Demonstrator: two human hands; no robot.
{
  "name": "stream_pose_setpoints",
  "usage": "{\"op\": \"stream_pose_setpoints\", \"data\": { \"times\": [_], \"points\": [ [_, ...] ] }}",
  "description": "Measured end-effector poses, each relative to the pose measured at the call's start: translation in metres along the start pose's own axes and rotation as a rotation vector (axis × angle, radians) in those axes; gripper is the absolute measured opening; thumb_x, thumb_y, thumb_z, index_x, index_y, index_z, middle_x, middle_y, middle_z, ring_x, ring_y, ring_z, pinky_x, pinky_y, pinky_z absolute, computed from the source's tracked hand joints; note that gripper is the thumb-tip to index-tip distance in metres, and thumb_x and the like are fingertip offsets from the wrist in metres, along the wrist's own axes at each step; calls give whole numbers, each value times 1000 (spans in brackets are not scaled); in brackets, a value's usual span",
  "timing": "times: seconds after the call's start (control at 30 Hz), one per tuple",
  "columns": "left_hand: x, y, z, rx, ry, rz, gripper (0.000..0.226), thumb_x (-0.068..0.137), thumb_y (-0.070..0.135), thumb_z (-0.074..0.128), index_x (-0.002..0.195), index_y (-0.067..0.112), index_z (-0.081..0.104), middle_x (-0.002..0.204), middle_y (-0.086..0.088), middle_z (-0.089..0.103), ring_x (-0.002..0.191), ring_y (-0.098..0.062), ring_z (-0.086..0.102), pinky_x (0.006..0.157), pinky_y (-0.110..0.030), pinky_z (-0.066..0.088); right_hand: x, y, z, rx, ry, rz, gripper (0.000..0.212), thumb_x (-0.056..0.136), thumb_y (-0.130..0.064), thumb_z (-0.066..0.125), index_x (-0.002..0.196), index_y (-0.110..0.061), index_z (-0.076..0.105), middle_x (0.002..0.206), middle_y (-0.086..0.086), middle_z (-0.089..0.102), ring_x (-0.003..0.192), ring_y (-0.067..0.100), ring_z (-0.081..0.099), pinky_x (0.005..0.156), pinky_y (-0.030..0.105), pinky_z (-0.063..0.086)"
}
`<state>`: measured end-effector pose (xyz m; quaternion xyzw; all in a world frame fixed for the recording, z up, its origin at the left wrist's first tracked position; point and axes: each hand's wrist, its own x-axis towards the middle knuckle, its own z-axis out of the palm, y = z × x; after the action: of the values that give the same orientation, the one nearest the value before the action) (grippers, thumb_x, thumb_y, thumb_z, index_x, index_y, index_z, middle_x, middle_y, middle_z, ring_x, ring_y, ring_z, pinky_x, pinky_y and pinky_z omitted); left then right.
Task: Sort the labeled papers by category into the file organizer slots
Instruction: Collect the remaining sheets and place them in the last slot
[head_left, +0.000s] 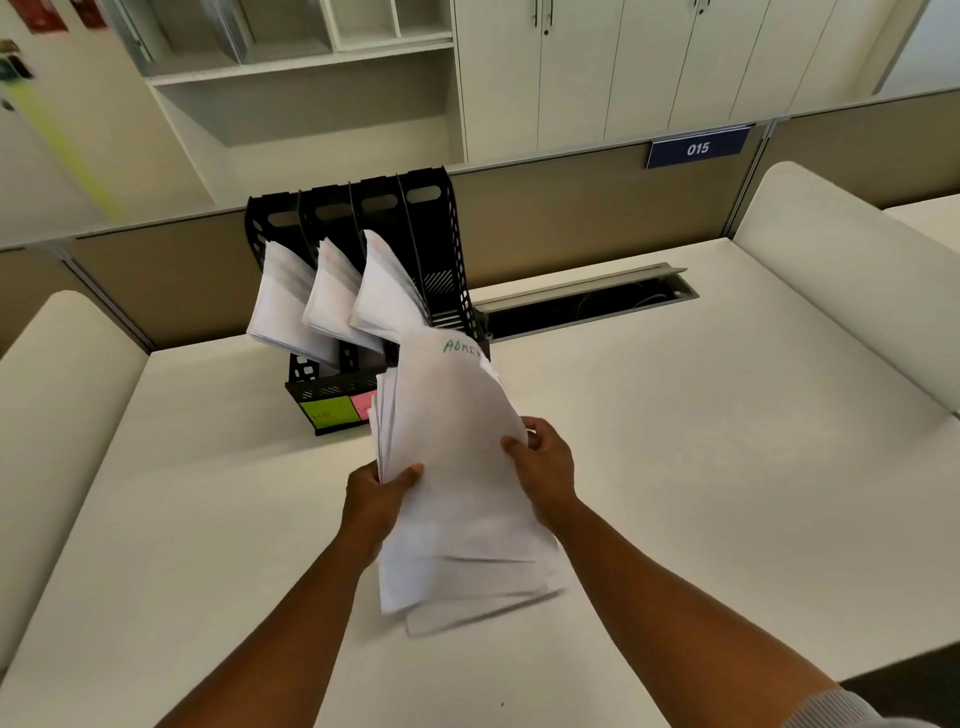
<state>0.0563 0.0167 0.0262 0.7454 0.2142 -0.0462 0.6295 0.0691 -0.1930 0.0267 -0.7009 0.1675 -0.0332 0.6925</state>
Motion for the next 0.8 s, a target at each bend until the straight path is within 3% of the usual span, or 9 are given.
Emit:
{"op": "stream_pose_setpoints", "data": {
  "times": [0.13,0.27,0.37,0.47,0.57,0.7,0.8],
  "points": [
    [-3,32,12,-69,98,244,16,84,30,73,96,21,67,87,5,71,79,-10,70,64,-21,54,-6,-33,21,51,0,-178,24,87,-13,64,91,-34,52,87,-14,63,72,-4,61,54,5,45],
    [-10,60,24,-115,176,405,15,81,37,74,85,33,60,76,14,64,66,-5,67,50,-9,49,-13,-60,40,48,-56,-327,30,88,-22,65,95,-36,39,93,-17,54,85,9,62,60,6,51],
    [-12,69,25,-115,198,479,19,79,38,75,84,39,57,77,19,61,66,-3,66,50,-7,48,-16,-69,45,37,-52,-413,34,86,-27,67,103,-34,38,94,-23,51,85,9,61,62,3,49],
    [-11,67,22,-123,161,488,33,80,33,76,106,40,56,94,20,64,81,-1,67,61,-9,54,-16,-65,43,-14,-59,-440,38,87,-22,68,110,-32,39,95,-27,49,84,5,60,64,1,47],
    [-10,60,18,-146,182,430,46,79,33,77,119,32,55,103,6,63,89,-9,63,59,-8,53,-17,-55,39,-65,-76,-406,39,87,-25,67,114,-34,40,101,-21,51,86,2,58,75,12,52],
    [-8,54,14,-170,187,384,56,79,31,77,128,25,52,113,-1,62,99,-18,61,65,-14,52,-17,-46,35,-108,-64,-389,35,88,-27,66,115,-32,44,101,-17,53,82,0,58,61,2,48],
    [-6,53,11,-193,181,373,59,78,31,78,131,21,53,116,-4,63,105,-21,61,72,-20,53,-17,-42,31,-127,-52,-375,31,90,-27,63,118,-25,50,101,-14,55,80,0,57,59,3,46]
  ]
}}
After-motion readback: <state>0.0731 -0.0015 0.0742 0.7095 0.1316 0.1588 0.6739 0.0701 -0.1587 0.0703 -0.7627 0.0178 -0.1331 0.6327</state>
